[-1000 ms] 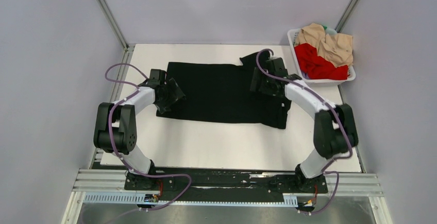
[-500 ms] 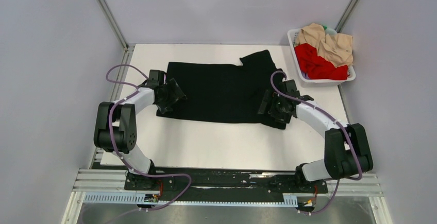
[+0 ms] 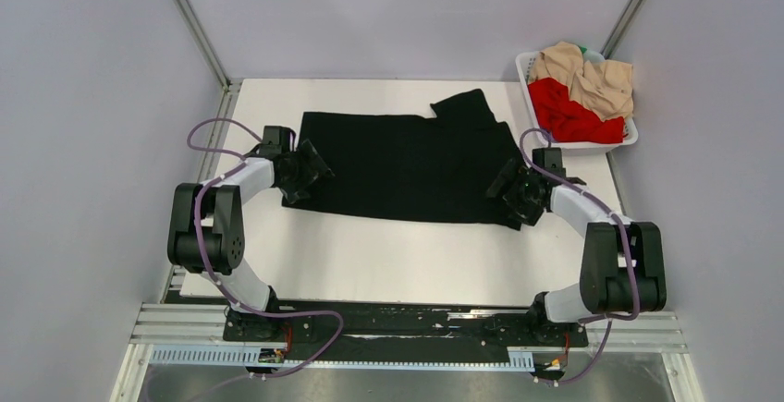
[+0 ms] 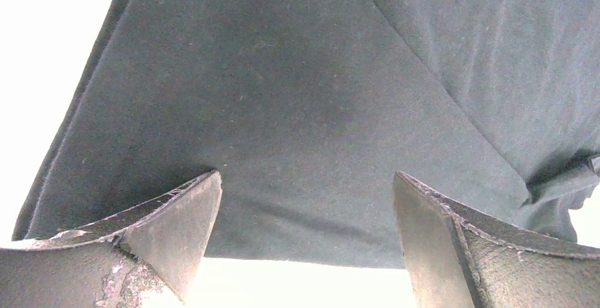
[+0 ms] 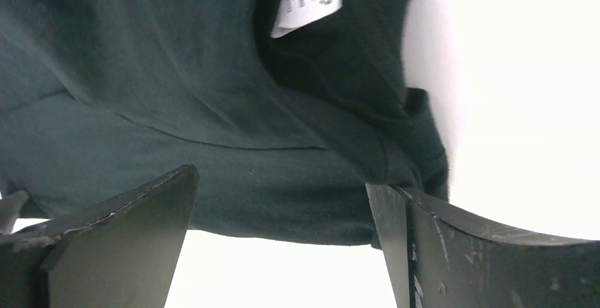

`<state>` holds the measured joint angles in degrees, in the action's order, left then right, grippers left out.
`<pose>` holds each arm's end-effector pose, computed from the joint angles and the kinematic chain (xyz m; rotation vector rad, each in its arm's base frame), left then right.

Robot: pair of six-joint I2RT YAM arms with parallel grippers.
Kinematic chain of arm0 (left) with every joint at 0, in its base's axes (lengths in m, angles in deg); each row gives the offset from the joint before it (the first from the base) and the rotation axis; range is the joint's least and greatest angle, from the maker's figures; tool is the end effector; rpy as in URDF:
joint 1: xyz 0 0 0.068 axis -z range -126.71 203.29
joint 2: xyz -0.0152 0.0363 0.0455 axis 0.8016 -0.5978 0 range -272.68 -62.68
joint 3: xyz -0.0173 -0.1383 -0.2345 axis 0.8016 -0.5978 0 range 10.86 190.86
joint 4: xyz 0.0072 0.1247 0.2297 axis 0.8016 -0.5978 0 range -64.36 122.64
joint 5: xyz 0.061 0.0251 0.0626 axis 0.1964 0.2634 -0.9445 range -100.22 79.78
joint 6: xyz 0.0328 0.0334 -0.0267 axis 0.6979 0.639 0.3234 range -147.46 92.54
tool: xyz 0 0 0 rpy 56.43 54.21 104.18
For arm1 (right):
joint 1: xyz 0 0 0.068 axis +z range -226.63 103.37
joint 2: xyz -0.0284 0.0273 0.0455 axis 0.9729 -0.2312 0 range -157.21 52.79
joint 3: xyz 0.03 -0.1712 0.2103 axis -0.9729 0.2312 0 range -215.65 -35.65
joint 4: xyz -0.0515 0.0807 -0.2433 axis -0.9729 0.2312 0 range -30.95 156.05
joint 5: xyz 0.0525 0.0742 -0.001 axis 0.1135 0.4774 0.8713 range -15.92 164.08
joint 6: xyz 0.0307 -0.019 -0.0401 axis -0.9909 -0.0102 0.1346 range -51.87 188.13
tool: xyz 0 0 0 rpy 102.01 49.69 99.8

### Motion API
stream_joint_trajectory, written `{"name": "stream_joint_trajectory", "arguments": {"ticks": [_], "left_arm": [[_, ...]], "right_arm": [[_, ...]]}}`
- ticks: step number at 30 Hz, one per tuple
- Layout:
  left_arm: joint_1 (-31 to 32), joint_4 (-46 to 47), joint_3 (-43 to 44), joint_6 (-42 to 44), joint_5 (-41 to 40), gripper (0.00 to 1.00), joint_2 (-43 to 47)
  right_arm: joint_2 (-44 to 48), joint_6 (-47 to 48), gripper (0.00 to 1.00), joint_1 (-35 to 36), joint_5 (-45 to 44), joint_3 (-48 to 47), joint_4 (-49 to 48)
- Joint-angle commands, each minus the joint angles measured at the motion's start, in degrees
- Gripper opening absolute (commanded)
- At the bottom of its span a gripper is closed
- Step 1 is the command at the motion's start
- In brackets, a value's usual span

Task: Fold and stack the t-shirts
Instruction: Fold the flattened tshirt in 1/3 of the way

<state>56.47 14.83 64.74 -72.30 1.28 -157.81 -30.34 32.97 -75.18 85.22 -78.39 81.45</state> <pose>0.3226 -0.0251 0.1666 -0.8817 2.5276 -0.5477 0.2635 0.0136 0.1656 0.7257 2.6167 0.4577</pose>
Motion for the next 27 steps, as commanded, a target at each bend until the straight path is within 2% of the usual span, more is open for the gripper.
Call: {"name": "stream_joint_trajectory", "arguments": {"ticks": [1, 7, 14, 17, 20, 24, 27], "left_arm": [[-0.74, -5.95, -1.54, 1.40, -10.73, 1.00, -0.53], [-0.75, -10.13, 0.10, 0.92, -14.69, 1.00, 1.07], [-0.69, -10.31, 0.49, 2.31, -9.46, 1.00, 5.56], [-0.22, -9.90, 0.60, 2.47, -7.41, 1.00, 8.46], [2.09, -8.91, 1.07, 2.52, -7.27, 1.00, 10.12], [4.04, -8.40, 3.08, 2.78, -6.58, 1.00, 8.47], [4.27, -7.09, 3.33, 2.68, -4.96, 1.00, 6.85]], "right_arm": [[2.25, 1.05, 1.00, -5.36, -6.95, 2.46, 3.60], [5.67, 1.29, 1.00, -9.26, -8.62, 2.22, 8.76], [17.24, 3.79, 1.00, -8.08, -1.92, 1.25, 7.88], [21.01, 5.47, 1.00, -4.50, 3.31, -0.27, 6.21], [20.71, 6.08, 1.00, 3.00, 6.82, -2.05, 2.27], [13.22, 8.51, 1.00, 13.84, 1.84, -7.91, -1.40], [3.45, 9.46, 1.00, 18.12, 1.54, -13.41, -4.34]]}}
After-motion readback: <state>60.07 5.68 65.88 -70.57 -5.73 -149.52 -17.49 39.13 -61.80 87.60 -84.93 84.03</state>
